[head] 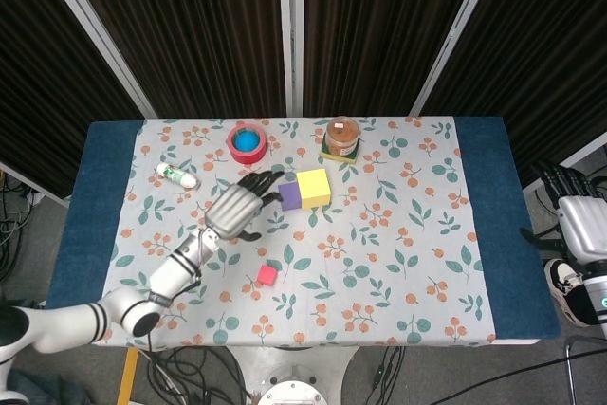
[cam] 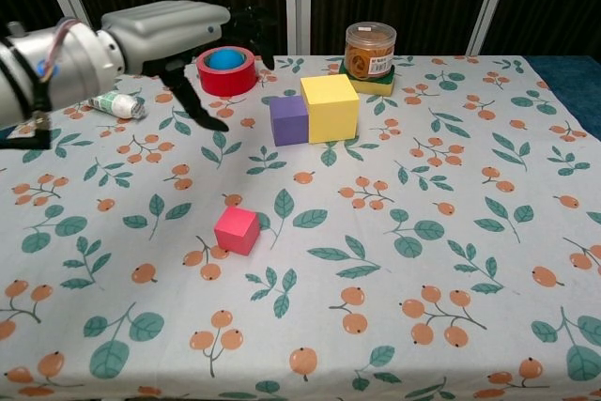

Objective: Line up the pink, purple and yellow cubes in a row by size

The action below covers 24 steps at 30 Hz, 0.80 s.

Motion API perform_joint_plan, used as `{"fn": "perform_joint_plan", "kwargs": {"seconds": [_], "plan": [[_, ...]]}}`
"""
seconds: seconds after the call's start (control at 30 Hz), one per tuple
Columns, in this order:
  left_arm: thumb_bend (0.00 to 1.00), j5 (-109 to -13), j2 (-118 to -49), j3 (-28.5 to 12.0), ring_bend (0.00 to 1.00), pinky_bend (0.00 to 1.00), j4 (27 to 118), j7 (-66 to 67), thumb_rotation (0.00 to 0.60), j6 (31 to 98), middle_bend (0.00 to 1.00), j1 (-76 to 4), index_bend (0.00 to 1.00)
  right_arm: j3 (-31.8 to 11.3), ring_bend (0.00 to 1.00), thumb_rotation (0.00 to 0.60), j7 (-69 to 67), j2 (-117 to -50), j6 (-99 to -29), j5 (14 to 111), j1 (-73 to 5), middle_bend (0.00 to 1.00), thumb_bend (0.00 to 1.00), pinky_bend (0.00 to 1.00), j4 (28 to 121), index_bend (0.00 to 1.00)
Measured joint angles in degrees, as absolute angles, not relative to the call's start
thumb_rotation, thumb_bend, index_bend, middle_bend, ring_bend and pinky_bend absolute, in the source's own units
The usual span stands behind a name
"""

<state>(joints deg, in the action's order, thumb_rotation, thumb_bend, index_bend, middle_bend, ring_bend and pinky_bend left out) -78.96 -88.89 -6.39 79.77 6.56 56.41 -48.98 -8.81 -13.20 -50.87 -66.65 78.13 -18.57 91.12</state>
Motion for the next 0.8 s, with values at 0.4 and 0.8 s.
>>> {"fn": "perform_joint_plan", "kwargs": {"seconds": [0.4,0.8], "plan": [[0.19,-81.5,-86.6,-0.7,0.08,0.17,87.9,8.1,0.600,54.6,0.12,-45.9,0.39,-8.5,0.00,0.600,-12.8,-51.0,-66.7,78.6,-18.6,0.02,0.12,0.03,91.8,0.00],[0.22,-73.9,-91.9,0.0,0.08,0.17,88.9,11.6,0.600,52.9,0.12,-42.5,0.43,-8.2,0.00,0.600,-13.4,-51.2,-66.8,79.2,-18.5,0.02,0.12,0.03,91.6,0.00]]}}
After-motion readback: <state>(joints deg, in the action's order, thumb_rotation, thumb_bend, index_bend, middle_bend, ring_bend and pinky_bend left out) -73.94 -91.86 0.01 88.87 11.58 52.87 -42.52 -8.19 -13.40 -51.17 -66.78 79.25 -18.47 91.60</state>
